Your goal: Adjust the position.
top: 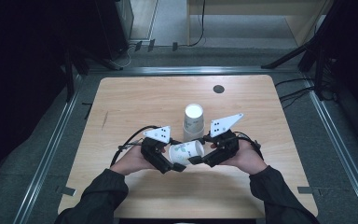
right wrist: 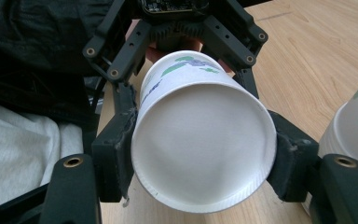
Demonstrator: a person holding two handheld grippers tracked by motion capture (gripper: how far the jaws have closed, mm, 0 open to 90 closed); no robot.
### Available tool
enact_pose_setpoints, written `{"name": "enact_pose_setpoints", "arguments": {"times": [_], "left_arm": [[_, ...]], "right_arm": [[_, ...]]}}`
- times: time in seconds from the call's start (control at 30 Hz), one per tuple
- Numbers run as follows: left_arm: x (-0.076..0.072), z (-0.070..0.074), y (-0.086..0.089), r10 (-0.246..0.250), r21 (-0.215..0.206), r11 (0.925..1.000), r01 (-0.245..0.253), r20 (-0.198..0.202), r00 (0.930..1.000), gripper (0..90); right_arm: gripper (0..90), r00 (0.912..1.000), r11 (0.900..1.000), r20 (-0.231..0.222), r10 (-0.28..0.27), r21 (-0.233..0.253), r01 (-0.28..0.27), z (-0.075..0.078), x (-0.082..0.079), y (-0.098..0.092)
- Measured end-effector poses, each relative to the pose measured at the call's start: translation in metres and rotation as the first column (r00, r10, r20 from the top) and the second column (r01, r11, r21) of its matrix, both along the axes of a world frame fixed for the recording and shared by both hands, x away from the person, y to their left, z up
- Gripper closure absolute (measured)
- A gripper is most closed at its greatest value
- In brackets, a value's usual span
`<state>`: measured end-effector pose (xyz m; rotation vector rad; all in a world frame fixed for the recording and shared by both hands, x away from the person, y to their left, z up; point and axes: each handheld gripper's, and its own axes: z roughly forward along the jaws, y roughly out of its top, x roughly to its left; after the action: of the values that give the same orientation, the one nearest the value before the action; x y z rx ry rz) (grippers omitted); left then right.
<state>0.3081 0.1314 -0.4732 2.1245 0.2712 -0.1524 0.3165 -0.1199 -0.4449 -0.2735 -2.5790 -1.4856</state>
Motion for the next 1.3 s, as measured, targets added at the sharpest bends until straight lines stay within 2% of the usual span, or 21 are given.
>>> {"name": "enact_pose_setpoints", "arguments": {"times": [0.03, 0.1, 0.17, 0.23, 0.37, 0.5, 0.53, 0.57, 0.6, 0.7, 0.77, 0.8, 0.87, 0.97, 1.07, 1.17, 1.27, 1.3], "left_arm": [[0.000, 0.001, 0.001, -0.002, 0.009, 1.0000, 0.002, 0.009, 1.0000, 21.4], [0.000, 0.001, 0.001, 0.000, 0.012, 0.9999, 0.000, 0.017, 0.9999, 22.8], [-0.002, 0.003, 0.003, 0.004, 0.024, 0.9997, -0.005, 0.045, 0.9990, 24.5], [-0.002, 0.004, 0.003, 0.006, 0.023, 0.9997, -0.007, 0.049, 0.9988, 26.0], [-0.002, 0.007, 0.007, 0.006, 0.011, 0.9999, -0.007, 0.046, 0.9989, 27.3], [0.000, 0.009, 0.010, 0.023, 0.009, 0.9997, -0.023, 0.025, 0.9994, 27.4], [0.002, 0.010, 0.011, 0.019, 0.023, 0.9995, -0.020, 0.008, 0.9998, 27.2], [0.003, 0.013, 0.011, 0.024, 0.057, 0.9981, -0.024, 0.002, 0.9997, 26.7], [0.003, 0.017, 0.013, 0.031, 0.082, 0.9961, -0.032, 0.013, 0.9994, 26.7], [0.006, 0.022, 0.017, 0.035, 0.104, 0.9939, -0.035, 0.000, 0.9994, 26.6], [0.006, 0.024, 0.018, 0.039, 0.108, 0.9934, -0.039, 0.006, 0.9992, 26.6], [0.009, 0.028, 0.020, 0.033, 0.105, 0.9939, -0.031, -0.012, 0.9994, 26.5], [0.009, 0.030, 0.021, 0.032, 0.109, 0.9936, -0.031, -0.011, 0.9994, 26.6], [0.011, 0.038, 0.024, 0.011, 0.145, 0.9894, -0.009, -0.016, 0.9998, 26.5], [0.012, 0.041, 0.025, 0.010, 0.148, 0.9890, -0.007, -0.018, 0.9998, 26.5], [0.013, 0.045, 0.024, 0.001, 0.190, 0.9818, -0.001, 0.002, 1.0000, 26.5], [0.014, 0.046, 0.023, -0.008, 0.207, 0.9783, 0.007, 0.001, 1.0000, 26.5], [0.014, 0.045, 0.021, -0.013, 0.225, 0.9744, 0.013, 0.002, 0.9999, 26.5]], "right_arm": [[34.7, 1.0000, 1.000, -0.003, 0.003, 0.000, -0.003, -0.001, 0.000, 0.000], [34.8, 1.0000, 1.000, -0.003, 0.003, -0.003, -0.003, -0.001, 0.000, 0.000], [35.2, 1.0000, 1.000, -0.003, -0.002, -0.013, 0.002, -0.003, 0.000, 0.001], [35.3, 1.0000, 1.000, 0.003, -0.001, -0.010, 0.001, -0.003, -0.001, 0.001], [33.4, 0.9999, 1.000, 0.008, -0.008, 0.003, 0.008, 0.000, -0.002, 0.002], [28.2, 0.9999, 1.000, 0.013, -0.012, -0.014, 0.012, -0.003, -0.001, 0.002], [27.1, 0.9999, 1.000, 0.011, -0.012, -0.025, 0.012, -0.004, -0.001, 0.002], [26.6, 0.9998, 0.999, 0.014, -0.015, -0.030, 0.015, -0.005, -0.001, 0.001], [25.0, 0.9997, 0.999, 0.007, -0.022, -0.041, 0.023, -0.006, 0.000, 0.000], [24.7, 0.9996, 0.999, 0.008, -0.027, -0.043, 0.028, -0.007, 0.000, -0.002], [24.6, 0.9994, 0.998, 0.014, -0.031, -0.046, 0.032, -0.007, 0.000, -0.002], [24.6, 0.9993, 0.998, 0.016, -0.034, -0.047, 0.035, -0.007, 0.000, -0.003], [24.5, 0.9990, 0.998, 0.018, -0.040, -0.051, 0.041, -0.007, 0.000, -0.003], [24.5, 0.9985, 0.997, 0.023, -0.050, -0.063, 0.051, -0.009, 0.000, -0.004], [24.5, 0.9983, 0.996, 0.026, -0.052, -0.072, 0.053, -0.010, -0.001, -0.005], [24.5, 0.9979, 0.994, 0.035, -0.055, -0.088, 0.058, -0.011, -0.003, -0.004], [24.5, 0.9979, 0.994, 0.035, -0.054, -0.092, 0.057, -0.012, -0.003, -0.004], [24.5, 0.9977, 0.993, 0.037, -0.056, -0.099, 0.060, -0.013, -0.004, -0.004]]}}
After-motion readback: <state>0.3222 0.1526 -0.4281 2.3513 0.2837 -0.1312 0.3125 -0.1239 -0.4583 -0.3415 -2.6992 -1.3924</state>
